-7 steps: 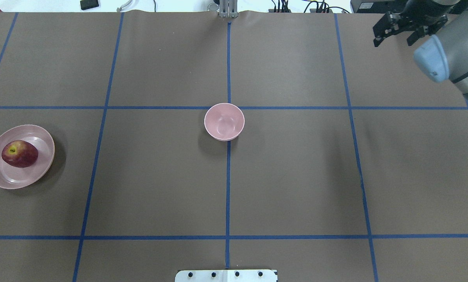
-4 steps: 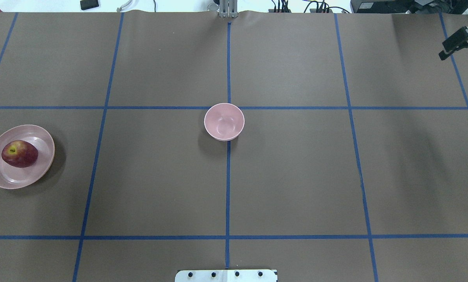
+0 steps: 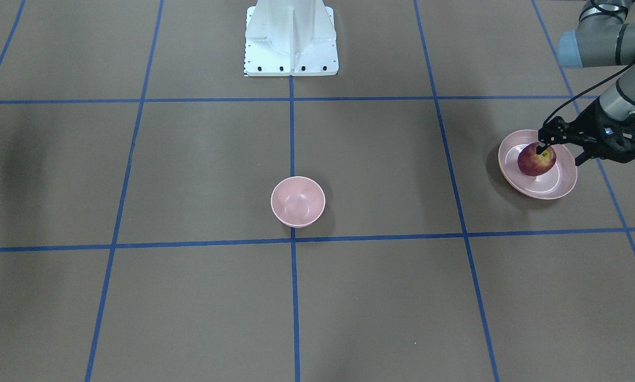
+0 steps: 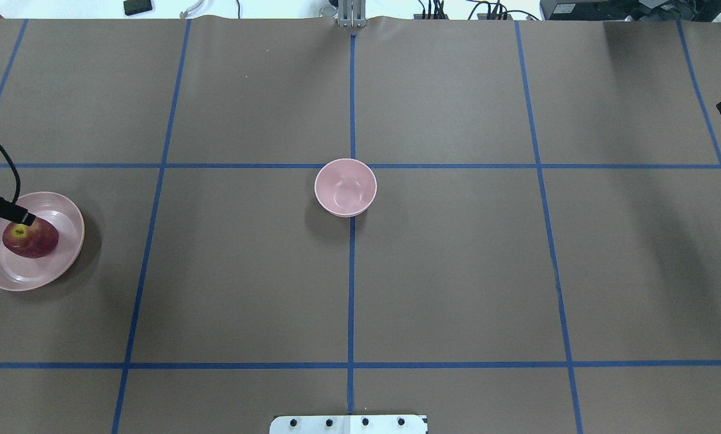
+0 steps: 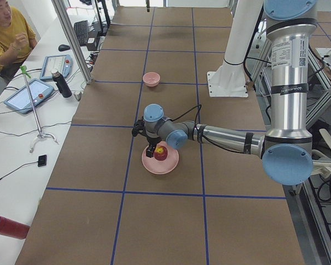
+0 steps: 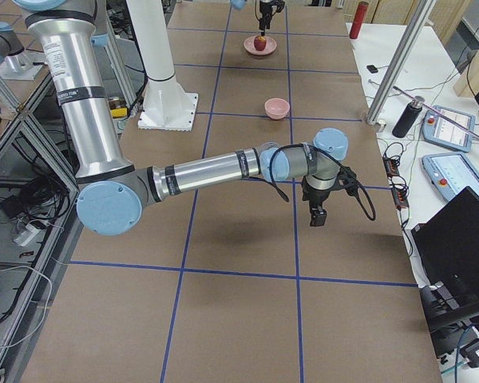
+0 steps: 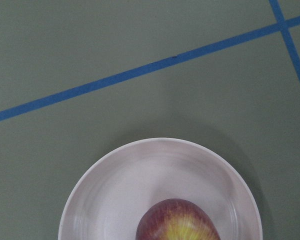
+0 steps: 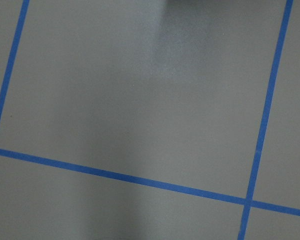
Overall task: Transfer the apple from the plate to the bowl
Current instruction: 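Reach the left gripper to the red apple on the pink plate and grasp it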
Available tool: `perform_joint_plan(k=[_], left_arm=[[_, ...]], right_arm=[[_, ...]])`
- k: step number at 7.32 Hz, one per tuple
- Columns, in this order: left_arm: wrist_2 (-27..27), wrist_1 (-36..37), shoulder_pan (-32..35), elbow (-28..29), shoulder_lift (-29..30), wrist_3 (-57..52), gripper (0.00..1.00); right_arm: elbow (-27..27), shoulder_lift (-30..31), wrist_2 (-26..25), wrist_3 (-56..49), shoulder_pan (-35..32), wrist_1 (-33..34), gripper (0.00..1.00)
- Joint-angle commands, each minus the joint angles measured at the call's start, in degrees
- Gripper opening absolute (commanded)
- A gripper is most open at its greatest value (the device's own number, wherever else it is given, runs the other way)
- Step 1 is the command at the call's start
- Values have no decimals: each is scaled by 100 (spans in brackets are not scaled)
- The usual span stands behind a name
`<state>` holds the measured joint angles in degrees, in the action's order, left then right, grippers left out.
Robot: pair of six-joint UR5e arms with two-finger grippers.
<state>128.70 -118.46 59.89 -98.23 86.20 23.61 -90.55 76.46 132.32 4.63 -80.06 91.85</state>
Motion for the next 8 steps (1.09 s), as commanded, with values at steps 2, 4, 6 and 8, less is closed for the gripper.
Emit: perform_joint_plan(k=[2,4,6,8], left_arm=[[-20,-98,-398,243,99,266,100],[-20,-116,-513,382,99,320,99],[-134,-421,-548,689,108,319,97],[-134,-722,-557,814,117,346,10]], right_arm=[[-6,18,-13,11,-1,0,100],[2,18,-22,20,-1,0,100],[11,18,-22,38,-1,0,100],[11,18,-22,47,7,0,100]])
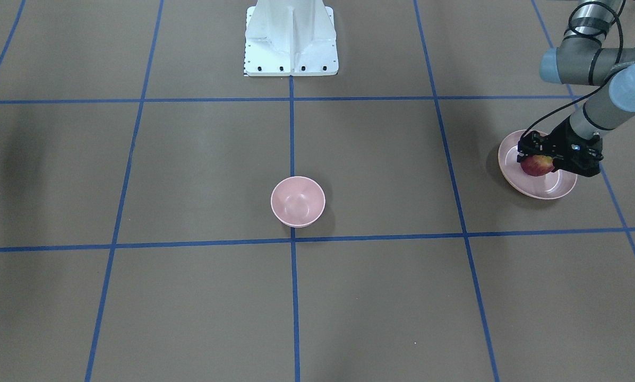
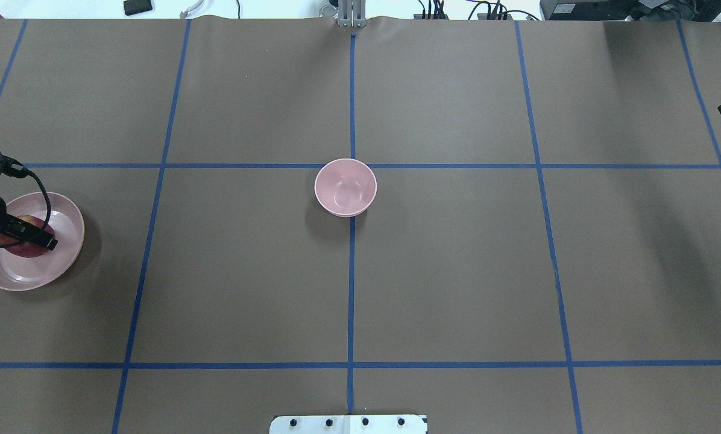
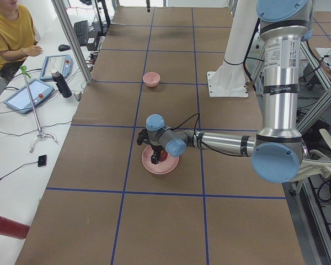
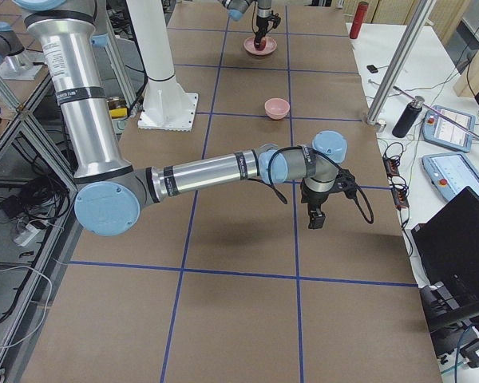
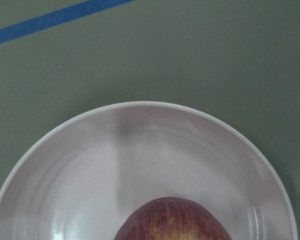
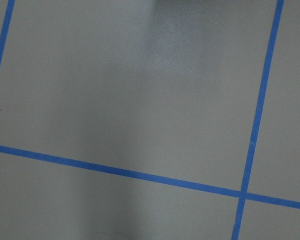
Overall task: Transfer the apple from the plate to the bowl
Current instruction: 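Reach the left gripper to the red apple on the pink plate and grasp it, then lift the red apple with the left gripper toward the pink bowl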
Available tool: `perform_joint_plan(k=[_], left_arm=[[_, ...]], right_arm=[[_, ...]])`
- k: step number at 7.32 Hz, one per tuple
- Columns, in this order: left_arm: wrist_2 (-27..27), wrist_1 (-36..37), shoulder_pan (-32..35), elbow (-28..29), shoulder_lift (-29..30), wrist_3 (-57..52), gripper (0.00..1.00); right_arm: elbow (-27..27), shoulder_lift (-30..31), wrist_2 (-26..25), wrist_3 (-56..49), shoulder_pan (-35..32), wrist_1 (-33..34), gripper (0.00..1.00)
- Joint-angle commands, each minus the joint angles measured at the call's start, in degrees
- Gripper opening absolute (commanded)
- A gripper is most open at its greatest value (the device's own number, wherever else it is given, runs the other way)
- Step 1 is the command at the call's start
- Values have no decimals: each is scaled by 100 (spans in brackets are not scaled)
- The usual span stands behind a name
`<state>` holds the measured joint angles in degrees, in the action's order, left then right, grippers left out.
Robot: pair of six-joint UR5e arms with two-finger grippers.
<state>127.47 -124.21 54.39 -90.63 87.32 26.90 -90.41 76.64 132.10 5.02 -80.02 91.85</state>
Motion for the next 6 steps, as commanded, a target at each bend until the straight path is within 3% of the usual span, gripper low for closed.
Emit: perform_joint_plan(k=[1,3,6], left_arm=[[58,-157,18,-181,5,34,0],[15,210,27,-927,74,601,0],[-29,1236,-225,-913,1852,2489,0]], right_arm=[[-12,0,0,16,4,0,100],[-12,0,0,25,4,0,100],[-12,0,0,25,-5,0,100]])
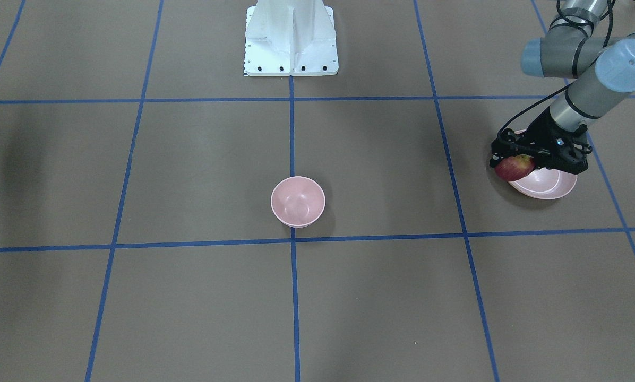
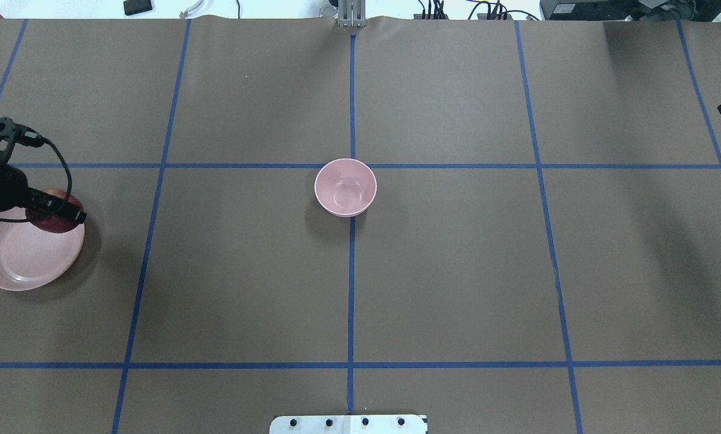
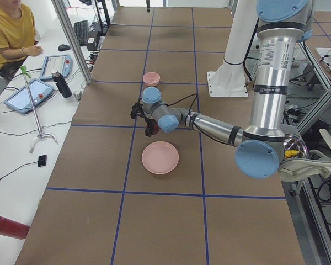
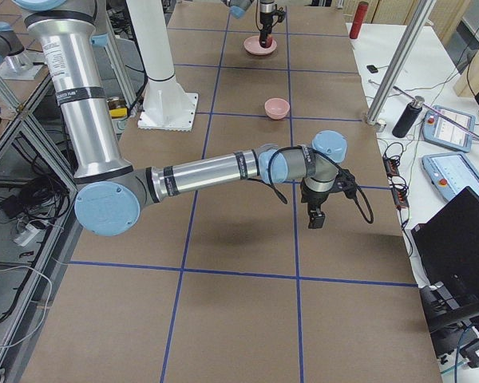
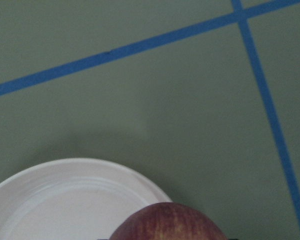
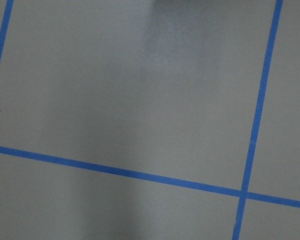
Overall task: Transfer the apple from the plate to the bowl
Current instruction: 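Lift the red apple with the left gripper toward the pink bowl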
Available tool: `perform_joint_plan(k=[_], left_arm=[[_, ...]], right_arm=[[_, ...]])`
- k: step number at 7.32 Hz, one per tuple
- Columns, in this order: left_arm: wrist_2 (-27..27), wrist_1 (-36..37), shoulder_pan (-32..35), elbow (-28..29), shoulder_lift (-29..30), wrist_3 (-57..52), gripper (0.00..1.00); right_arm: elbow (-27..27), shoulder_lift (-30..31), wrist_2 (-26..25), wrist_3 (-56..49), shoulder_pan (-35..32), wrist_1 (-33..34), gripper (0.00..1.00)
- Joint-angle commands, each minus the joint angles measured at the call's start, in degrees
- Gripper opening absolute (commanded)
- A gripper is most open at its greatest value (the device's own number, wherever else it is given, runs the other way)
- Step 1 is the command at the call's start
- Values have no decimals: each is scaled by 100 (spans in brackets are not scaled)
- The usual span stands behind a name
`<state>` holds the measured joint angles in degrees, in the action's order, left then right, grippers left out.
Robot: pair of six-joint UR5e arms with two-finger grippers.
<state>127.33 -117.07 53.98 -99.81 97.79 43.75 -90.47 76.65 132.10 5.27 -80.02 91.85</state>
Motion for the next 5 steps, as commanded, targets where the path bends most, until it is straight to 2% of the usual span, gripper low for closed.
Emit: perform_joint_plan(k=[1,2,3,4,5], left_arm=[[-197,1214,-560,66,1578,1437,0],[-843,1857,-973,267,2360,1930,0],[-1163,1994,-1395,713,3029,2518,0],[-1192,1847,-1469,1317,3758,3203,0],[-1192,1489,-1574,1802,4165,3531,0]], right_arm=[[3,-1,0,0,4,0,100],[12,-1,0,0,4,0,100],[29,-1,-9,0,4,0,100],[38,-1,-9,0,4,0,100],[47,-1,-9,0,4,0,100]])
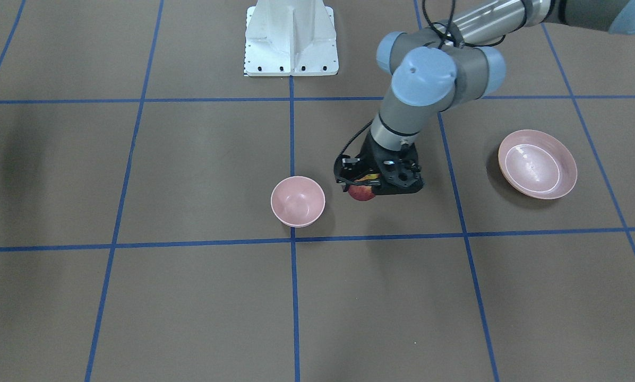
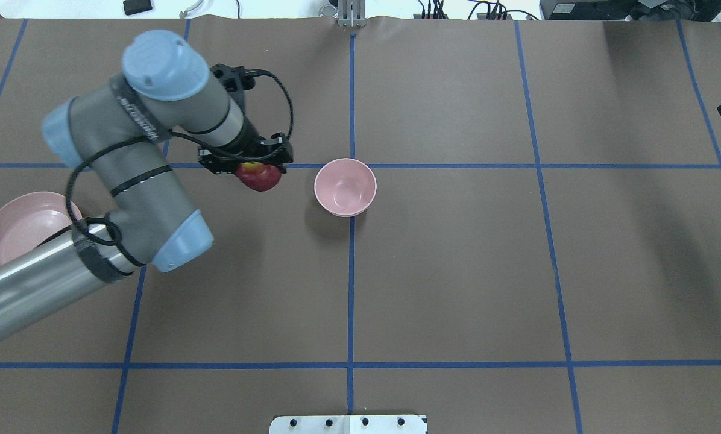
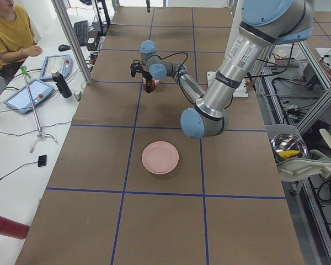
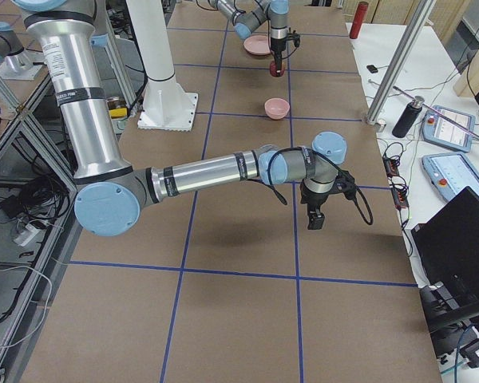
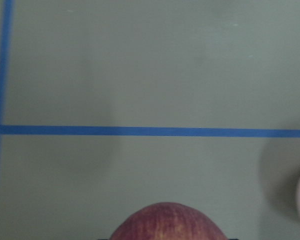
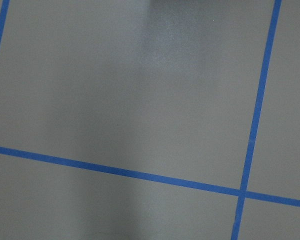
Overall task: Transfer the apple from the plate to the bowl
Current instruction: 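Lower the apple into the pink bowl and open the left gripper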
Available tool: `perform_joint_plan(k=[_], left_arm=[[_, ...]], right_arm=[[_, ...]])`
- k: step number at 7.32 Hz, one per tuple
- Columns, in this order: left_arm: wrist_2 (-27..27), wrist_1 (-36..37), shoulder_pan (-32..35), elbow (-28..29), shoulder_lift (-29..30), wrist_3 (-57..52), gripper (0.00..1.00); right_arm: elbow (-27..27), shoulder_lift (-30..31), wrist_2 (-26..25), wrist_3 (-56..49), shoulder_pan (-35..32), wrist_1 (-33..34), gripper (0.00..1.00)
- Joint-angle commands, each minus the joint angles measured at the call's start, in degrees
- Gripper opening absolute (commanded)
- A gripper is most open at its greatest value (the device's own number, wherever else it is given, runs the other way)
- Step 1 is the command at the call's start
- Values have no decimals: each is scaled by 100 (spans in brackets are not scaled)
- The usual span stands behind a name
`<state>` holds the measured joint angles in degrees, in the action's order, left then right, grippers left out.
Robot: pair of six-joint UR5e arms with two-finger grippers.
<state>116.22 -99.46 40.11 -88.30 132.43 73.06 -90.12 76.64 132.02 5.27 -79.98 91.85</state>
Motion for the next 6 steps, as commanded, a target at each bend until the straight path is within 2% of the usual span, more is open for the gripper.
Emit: perform_joint_plan(k=[1,2,3,4,5,6], left_arm=[[-273,-641,-336,1039,853,691,0],[-580,-810,-485,1278,976,831,0],[-635,-821,-556,1333,969,815,10],[-636,-821,-575,1351,960,788,35],[-897,-812,-653,1351,916,771,66],[-1221,-821,-819,1360,907,762,86]], right_arm=[[21,0,-1,0,0,0,100],[21,0,-1,0,0,0,100],[29,0,-1,0,0,0,100],[29,0,-1,0,0,0,100],[38,0,-1,0,0,0,100],[47,0,-1,0,0,0,100]])
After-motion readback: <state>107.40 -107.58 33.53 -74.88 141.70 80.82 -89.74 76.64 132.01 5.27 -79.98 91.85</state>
